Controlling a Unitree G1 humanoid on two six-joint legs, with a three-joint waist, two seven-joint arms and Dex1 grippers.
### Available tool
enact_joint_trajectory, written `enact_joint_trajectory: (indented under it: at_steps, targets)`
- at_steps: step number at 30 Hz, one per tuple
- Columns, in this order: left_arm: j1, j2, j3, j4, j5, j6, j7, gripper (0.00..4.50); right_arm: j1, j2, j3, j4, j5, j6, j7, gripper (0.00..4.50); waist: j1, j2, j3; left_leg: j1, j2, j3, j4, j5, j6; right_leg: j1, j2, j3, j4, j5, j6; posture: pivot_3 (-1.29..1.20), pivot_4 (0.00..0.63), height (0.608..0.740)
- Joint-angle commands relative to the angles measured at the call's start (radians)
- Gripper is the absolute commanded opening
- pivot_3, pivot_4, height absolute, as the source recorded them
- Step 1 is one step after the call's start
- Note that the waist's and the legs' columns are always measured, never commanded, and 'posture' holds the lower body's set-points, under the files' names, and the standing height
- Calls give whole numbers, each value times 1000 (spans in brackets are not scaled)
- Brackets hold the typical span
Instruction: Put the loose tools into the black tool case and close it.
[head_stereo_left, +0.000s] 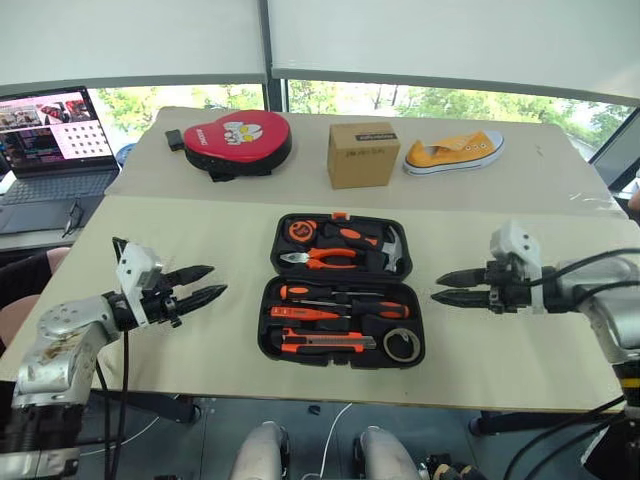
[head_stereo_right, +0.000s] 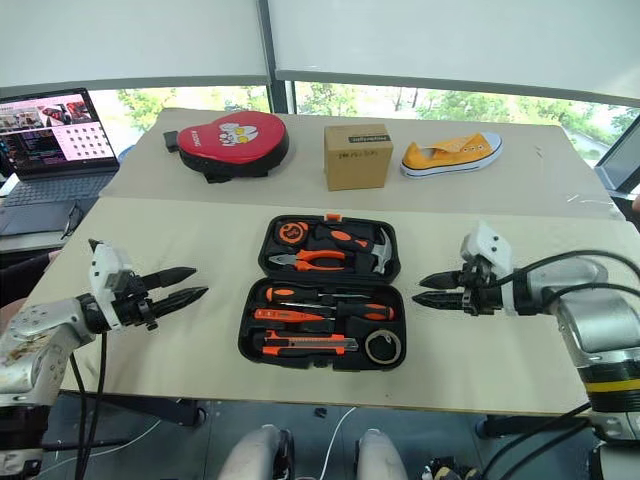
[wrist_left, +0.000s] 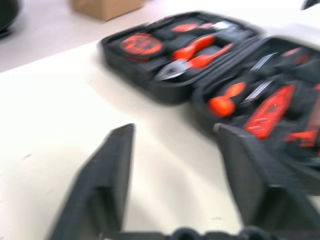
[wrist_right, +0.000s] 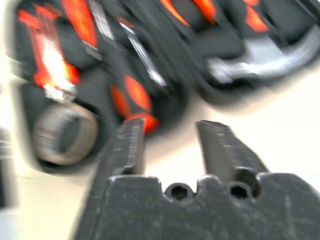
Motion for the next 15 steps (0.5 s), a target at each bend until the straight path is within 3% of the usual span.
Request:
enact_joint_trajectory:
  at_steps: [1,2,4,15]
  targets:
    - [-71,-38,-58,53,78,-6,73,1019,-46,58,15,80,-110,-143,-120,330,0,0,0,0,0,0,0,0,0,0,0,0,0,0,0,0,150,740]
    - [-99,-62,-75,74,97,-4,100,629,-63,83,28,124,-150,-193,-160,7,-1,0,0,0,0,0,0,1,-1,0,0,0,0,0,0,0,150,740]
    - [-143,-107,-121,97,120,14,119,94,-86,123,58,193,-206,-257,-200,0,-1,0,0,0,0,1,0,1,-1,0,1,1,1,1,0,0,150,740]
    - [-228,-184,-269,147,177,38,43,94,-54,209,113,118,-187,-246,-137,0,-2,0,0,-2,1,0,0,2,-3,-2,2,0,1,1,0,0,150,740]
